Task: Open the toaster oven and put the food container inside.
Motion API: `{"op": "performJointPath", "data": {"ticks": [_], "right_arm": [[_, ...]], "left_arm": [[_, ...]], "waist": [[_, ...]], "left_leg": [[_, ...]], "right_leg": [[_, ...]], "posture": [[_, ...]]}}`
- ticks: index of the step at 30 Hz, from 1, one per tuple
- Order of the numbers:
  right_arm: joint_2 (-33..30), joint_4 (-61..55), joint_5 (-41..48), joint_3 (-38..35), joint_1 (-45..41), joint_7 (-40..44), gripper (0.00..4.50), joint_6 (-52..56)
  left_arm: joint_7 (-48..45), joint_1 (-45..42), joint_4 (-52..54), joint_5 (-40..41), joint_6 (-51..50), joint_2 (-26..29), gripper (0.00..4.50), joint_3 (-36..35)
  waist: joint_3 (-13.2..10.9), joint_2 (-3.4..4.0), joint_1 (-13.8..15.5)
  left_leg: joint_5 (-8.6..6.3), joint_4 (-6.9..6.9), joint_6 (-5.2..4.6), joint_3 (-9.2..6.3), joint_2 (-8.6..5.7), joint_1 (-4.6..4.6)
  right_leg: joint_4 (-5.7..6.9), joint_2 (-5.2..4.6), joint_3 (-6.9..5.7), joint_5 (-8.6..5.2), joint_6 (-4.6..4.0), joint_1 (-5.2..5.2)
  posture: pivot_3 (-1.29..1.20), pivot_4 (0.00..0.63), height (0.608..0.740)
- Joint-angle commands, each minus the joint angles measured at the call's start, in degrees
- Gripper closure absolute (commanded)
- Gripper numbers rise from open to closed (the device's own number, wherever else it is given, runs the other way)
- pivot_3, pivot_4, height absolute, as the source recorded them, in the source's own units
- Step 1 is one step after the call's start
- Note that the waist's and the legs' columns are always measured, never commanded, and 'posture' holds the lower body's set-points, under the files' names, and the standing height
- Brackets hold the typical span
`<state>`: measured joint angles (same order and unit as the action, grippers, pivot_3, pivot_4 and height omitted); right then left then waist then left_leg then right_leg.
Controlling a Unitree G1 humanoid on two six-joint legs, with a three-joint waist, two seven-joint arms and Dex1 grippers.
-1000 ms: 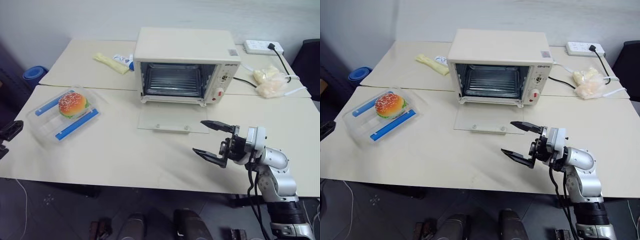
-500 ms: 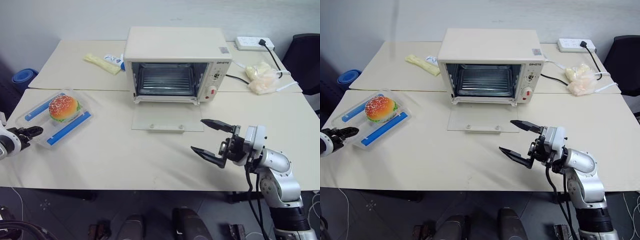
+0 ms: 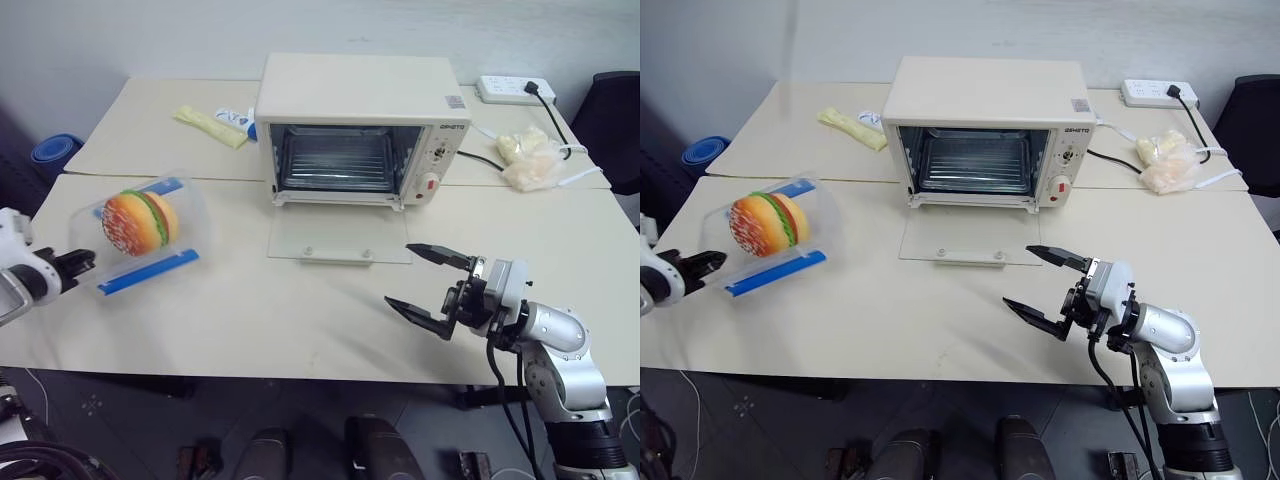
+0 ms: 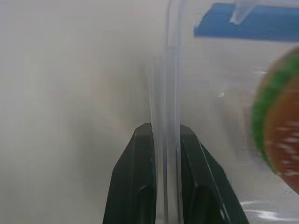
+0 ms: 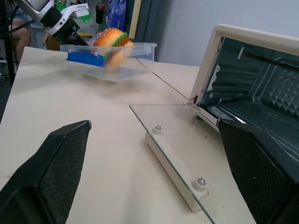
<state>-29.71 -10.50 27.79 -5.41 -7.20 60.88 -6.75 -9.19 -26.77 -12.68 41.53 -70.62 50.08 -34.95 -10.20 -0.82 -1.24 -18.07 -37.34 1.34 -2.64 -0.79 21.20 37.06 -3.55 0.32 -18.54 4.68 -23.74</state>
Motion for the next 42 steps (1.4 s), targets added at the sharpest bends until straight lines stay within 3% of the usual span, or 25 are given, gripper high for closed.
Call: {"op": "performJointPath", "data": {"ticks": [1,8,18,30,40,41,42], "right_arm": [[-0.8,-1.3,0.1,-2.2,1.9,-1.1,0.0,-1.1],[-1.6,-3.7,0.1,-4.7,7.1,-3.2,0.0,-1.6],[0.1,-10.3,-1.1,-6.1,15.7,-9.0,0.0,-2.7],[2.1,-14.7,-2.8,-5.8,20.6,-14.5,0.0,-4.2],[2.8,-14.5,-2.5,-4.8,20.9,-16.0,0.0,-3.6],[3.2,-14.6,-1.7,-5.2,20.8,-16.8,0.0,-2.9],[3.4,-15.0,-0.6,-5.6,20.7,-17.6,0.0,-1.8]], "left_arm": [[-0.9,-3.6,8.7,2.6,-4.9,1.4,4.31,0.5],[0.1,-15.7,14.7,0.6,-12.0,-2.5,4.31,11.6],[4.4,-31.4,7.3,-9.4,-12.5,-17.6,4.31,26.2],[6.5,-35.7,-0.6,-16.9,-7.0,-30.1,4.31,25.8],[5.3,-37.0,-1.1,-18.6,-3.9,-32.8,1.16,23.7],[4.4,-36.7,-0.3,-18.0,-3.1,-32.3,0.88,22.9],[3.3,-36.5,0.4,-17.2,-3.0,-31.6,0.88,21.8]], "waist": [[0.0,-0.01,0.0],[0.0,-0.02,1.1],[0.0,-0.04,1.2],[0.0,-0.04,1.5],[0.0,-0.04,1.4],[0.0,-0.04,1.3],[0.0,-0.04,1.2]], "left_leg": [[0.0,0.01,0.0,0.0,0.0,0.0],[0.01,-0.09,0.01,0.03,-0.05,-0.05],[0.01,-0.38,0.01,0.09,-0.11,0.0],[0.02,-0.52,0.02,0.08,-0.15,0.0],[0.03,-0.54,0.03,0.08,-0.13,-0.02],[0.03,-0.54,0.04,0.08,-0.13,-0.02],[0.03,-0.54,0.04,0.09,-0.13,-0.02]], "right_leg": [[0.0,0.0,0.0,0.0,0.0,0.0],[0.07,0.02,0.01,0.01,0.02,0.04],[0.36,0.05,0.04,0.02,0.04,0.03],[0.38,0.04,0.04,0.02,0.05,0.05],[0.41,0.06,0.04,0.02,0.07,0.05],[0.42,0.06,0.04,0.02,0.07,0.05],[0.43,0.06,0.05,0.02,0.07,0.05]], "posture": [[0.0,0.15,0.74],[0.0,0.15,0.74],[0.0,0.15,0.74],[0.0,0.15,0.74],[0.0,0.15,0.74],[0.0,0.15,0.74],[0.0,0.15,0.74]]}}
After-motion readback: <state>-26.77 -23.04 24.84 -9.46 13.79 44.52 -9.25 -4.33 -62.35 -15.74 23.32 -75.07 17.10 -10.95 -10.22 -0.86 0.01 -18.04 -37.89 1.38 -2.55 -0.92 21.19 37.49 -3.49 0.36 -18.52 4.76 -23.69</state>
